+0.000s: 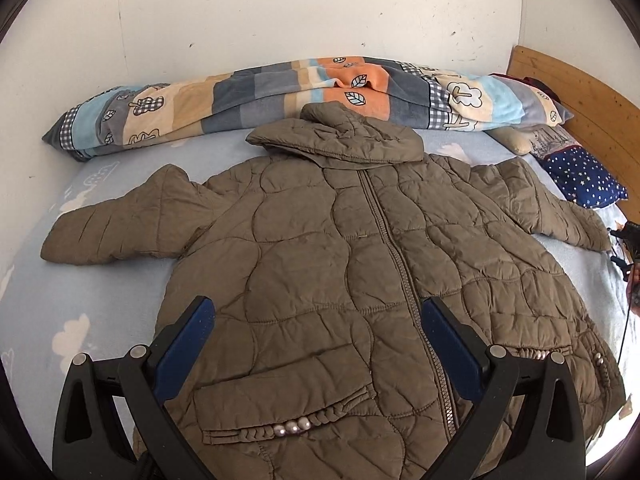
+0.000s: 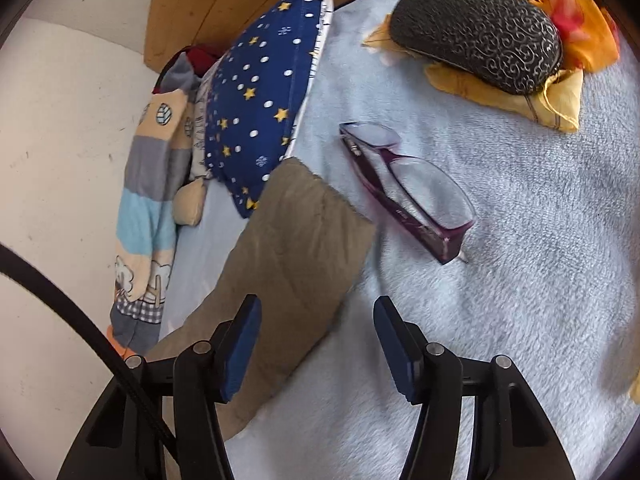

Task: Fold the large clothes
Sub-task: 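Grasp the jacket sleeve cuff with the right tool, then lift the held sleeve and fold it across the jacket body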

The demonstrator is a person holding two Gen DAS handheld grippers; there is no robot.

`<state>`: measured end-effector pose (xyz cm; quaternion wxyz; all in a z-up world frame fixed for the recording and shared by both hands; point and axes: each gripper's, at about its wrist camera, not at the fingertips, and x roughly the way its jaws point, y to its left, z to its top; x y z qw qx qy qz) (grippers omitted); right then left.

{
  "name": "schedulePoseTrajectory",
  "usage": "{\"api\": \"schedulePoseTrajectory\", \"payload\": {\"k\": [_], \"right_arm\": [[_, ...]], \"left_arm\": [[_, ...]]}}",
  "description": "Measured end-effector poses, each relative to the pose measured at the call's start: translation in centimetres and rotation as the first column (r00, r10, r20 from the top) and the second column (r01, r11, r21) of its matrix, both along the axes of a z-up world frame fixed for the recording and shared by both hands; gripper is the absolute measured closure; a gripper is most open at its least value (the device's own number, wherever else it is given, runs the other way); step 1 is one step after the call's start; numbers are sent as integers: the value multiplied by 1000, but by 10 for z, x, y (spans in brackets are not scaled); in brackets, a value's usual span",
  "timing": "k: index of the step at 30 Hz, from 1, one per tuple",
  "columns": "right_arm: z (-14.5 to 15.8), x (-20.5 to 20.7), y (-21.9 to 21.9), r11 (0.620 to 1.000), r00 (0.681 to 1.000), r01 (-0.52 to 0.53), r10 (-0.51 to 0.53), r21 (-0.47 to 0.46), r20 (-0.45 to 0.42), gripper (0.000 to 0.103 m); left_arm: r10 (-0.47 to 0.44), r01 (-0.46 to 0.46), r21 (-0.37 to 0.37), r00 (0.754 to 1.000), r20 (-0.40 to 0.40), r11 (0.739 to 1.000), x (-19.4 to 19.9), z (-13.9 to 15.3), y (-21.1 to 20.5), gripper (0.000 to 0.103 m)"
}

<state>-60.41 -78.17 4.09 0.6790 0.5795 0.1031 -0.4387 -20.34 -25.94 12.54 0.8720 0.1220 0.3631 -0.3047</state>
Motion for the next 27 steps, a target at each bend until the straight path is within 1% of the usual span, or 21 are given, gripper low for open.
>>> {"api": "schedulePoseTrajectory", "payload": {"k": [3,5,7,8,9,10,12,15,18,21,24,27], "right_arm": [[-7,2,-8,1000,1000,-3,3,-15,0,39],[-14,6,-13,1000,1000,-9,9,-10,2,39],[-21,10,-19,1000,1000,-3,3,-12,-2,41],[-21,12,-21,1000,1000,-7,7,-19,-7,44],[-20,14,-23,1000,1000,-12,12,-26,-16,50],[-19,17,-25,999,1000,-19,18,-36,-19,54],[-17,20,-27,998,999,-25,24,-53,-20,78],[-6,25,-24,995,1000,-21,19,-99,-24,83],[27,33,-15,984,999,-29,24,-175,-31,85],[70,50,-3,960,997,-69,60,-270,-40,87],[118,70,16,925,993,-117,119,-361,-18,88],[166,99,43,878,980,-176,201,-444,10,88]], "left_arm": [[4,-4,-2,1000,-5,1000,1,-1,-1,1],[-6,6,3,1000,-14,1000,2,-2,-2,1],[-12,12,0,1000,-25,1000,6,-2,-6,1],[-10,10,-5,999,-30,1000,9,-2,-8,1],[-9,9,-14,999,-37,1000,12,-2,-10,1],[-16,14,-26,999,-52,1000,17,-2,-13,1],[-20,18,-29,998,-59,999,26,-1,-20,1],[-6,3,-39,998,-66,999,34,-3,-29,1],[16,-19,-44,996,-83,999,42,-7,-36,1],[33,-37,-44,996,-86,998,46,-10,-41,1],[36,-42,-55,994,-102,998,48,-10,-46,1],[41,-50,-78,993,-112,996,50,-8,-48,1]]}}
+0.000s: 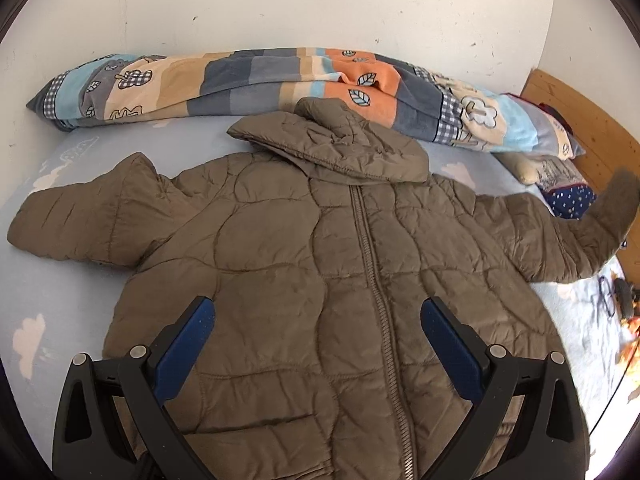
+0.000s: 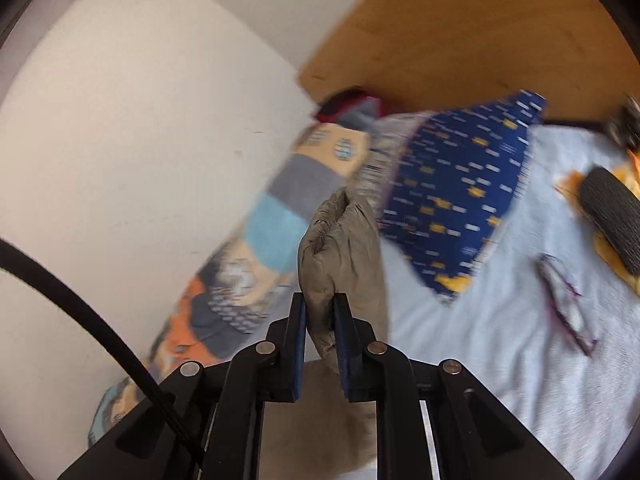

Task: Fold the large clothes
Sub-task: 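Lift the held sleeve and fold it across the jacket body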

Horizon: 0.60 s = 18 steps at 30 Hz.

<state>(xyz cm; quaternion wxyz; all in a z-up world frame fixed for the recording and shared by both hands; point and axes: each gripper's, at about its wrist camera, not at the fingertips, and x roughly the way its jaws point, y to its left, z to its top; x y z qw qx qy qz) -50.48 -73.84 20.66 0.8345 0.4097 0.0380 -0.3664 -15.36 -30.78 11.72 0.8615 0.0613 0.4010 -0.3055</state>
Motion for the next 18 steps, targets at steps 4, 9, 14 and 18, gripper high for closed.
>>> {"api": "schedulePoseTrajectory", "payload": {"k": [4,9,14,18], "right_arm": [[58,49,51,984,988,-145,149,-107,28,88],[100,110,119,927,943,-322,332,-195,25,88],[108,170,170,864,883,-459,469,-209,-3,88],[103,211,200,823,841,-534,540,-194,-30,88]], "left_arm": [[2,-2,2,1000,-11,1000,4,-1,-4,1],[20,-20,10,1000,-15,1000,12,-2,5,1],[55,-55,-10,998,-28,998,23,1,20,1],[92,-93,-29,995,-34,995,33,5,33,1]]}}
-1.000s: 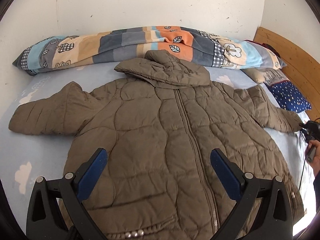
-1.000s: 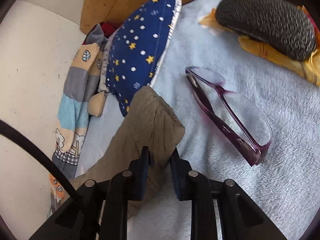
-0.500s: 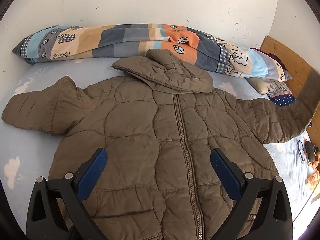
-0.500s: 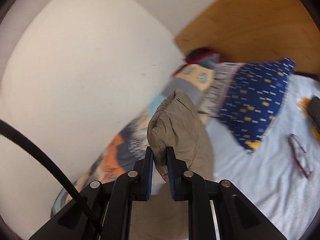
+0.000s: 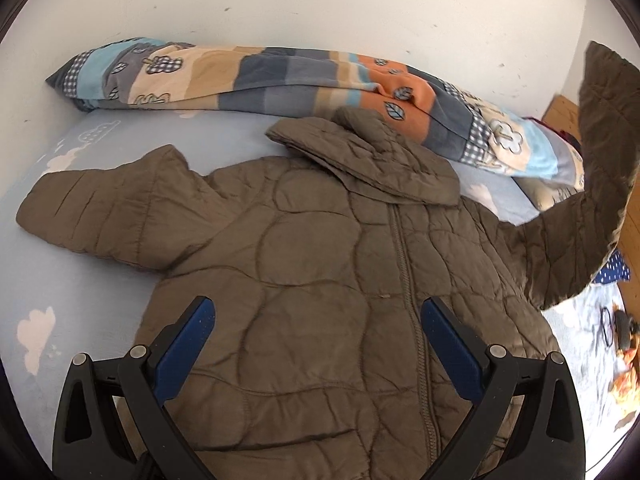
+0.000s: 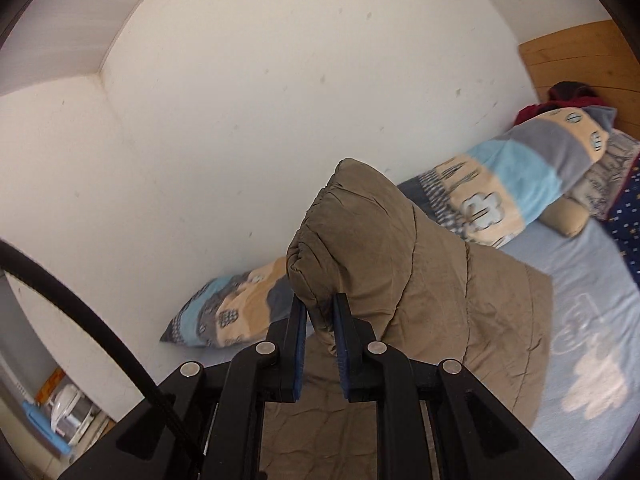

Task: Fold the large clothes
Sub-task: 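Lift the held sleeve and fold it across the jacket body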

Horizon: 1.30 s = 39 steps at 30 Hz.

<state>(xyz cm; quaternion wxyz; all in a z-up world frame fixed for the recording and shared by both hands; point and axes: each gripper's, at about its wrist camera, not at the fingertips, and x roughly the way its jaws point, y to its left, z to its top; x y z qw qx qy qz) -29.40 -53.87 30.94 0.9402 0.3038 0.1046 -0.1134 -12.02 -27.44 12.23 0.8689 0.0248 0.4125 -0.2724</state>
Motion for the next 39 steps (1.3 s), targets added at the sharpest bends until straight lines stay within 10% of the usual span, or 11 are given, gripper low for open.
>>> {"api": "schedulePoseTrajectory", "payload": {"k": [16,32,39], "right_arm": [[-105,147,88,962,935,-270,274,47,-224,88],[-202,190,145,912,826,-387,408,137,-389,88],[-224,191,143,868,787,-416,494,272,-371,41]], "left_arm": [[199,-199,-2,978,-54,980,36,-4,54,1],[266,-273,-47,957,-117,961,56,-10,75,1],[255,-264,-61,959,-126,963,61,-12,72,1]]}}
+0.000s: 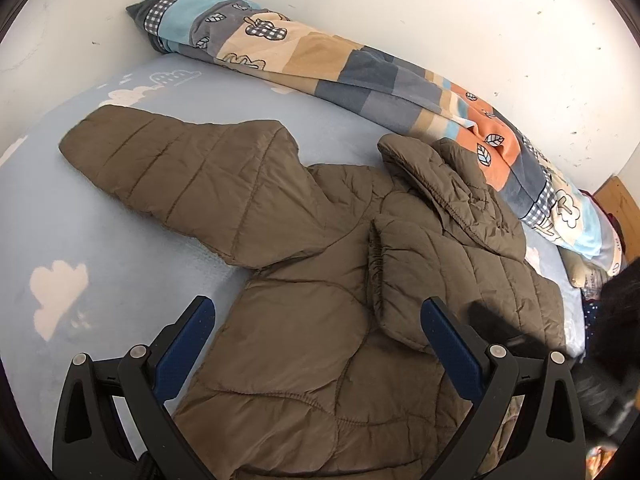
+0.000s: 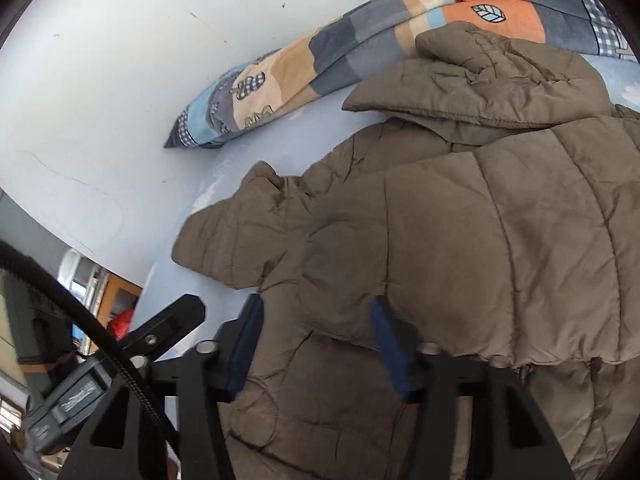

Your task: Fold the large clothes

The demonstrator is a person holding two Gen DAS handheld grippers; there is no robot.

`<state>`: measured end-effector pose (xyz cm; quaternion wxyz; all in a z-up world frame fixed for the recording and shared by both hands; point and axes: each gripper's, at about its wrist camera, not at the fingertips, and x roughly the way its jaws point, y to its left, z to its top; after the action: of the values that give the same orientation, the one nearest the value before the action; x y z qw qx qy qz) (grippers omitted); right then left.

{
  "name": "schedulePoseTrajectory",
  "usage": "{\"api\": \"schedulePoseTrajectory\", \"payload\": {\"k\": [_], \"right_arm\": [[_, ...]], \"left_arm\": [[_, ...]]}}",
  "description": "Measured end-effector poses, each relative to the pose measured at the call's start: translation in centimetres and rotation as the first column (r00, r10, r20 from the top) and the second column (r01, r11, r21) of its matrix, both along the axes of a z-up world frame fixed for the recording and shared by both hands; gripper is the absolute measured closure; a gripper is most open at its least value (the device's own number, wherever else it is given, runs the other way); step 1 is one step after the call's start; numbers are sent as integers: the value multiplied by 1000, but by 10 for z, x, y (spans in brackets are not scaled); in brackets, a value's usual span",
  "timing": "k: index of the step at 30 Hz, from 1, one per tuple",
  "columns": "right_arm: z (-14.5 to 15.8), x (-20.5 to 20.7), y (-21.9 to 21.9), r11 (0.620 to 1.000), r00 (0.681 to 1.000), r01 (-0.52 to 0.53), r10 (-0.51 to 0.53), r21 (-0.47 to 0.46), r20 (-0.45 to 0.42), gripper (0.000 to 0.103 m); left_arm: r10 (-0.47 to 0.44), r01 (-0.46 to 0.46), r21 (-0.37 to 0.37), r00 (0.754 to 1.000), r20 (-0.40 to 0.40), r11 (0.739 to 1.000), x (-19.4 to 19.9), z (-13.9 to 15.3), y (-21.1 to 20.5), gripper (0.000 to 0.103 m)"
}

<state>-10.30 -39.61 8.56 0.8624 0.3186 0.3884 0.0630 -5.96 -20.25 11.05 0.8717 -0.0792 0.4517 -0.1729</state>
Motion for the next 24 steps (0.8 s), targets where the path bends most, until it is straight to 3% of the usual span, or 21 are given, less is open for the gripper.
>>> {"api": "schedulePoseTrajectory", "payload": {"k": [2,5,7,8,11,14,17,19,24], "right_arm": [[12,-9,-11,1000,999,27,-27,8,46,41],[35,-30,-49,987,982,160,-157,-19,106,41],[42,-47,-83,963,960,268,-263,-40,101,42],[42,-56,-99,950,949,309,-304,-53,85,47],[34,-79,-143,890,902,428,-432,-159,8,77],[12,-103,-180,838,847,502,-526,-214,-70,79],[-8,-115,-199,827,824,519,-551,-215,-129,81],[-22,-115,-204,837,825,510,-541,-197,-164,81],[-45,-109,-208,852,830,479,-518,-211,-208,82]], "left_arm": [[-13,13,-10,1000,-2,1000,2,-1,-3,1],[-69,69,-21,998,-6,997,4,-3,-13,1],[-115,115,-13,993,10,993,4,-3,-24,1],[-136,136,-5,991,18,991,2,-4,-30,1],[-184,183,39,982,32,982,-2,-5,-48,1],[-199,191,126,979,53,973,-5,-12,-65,1],[-179,162,249,983,47,955,0,-25,-76,1],[-168,148,352,985,27,924,5,-42,-84,1],[-187,163,379,982,27,911,14,-53,-87,0]]}}
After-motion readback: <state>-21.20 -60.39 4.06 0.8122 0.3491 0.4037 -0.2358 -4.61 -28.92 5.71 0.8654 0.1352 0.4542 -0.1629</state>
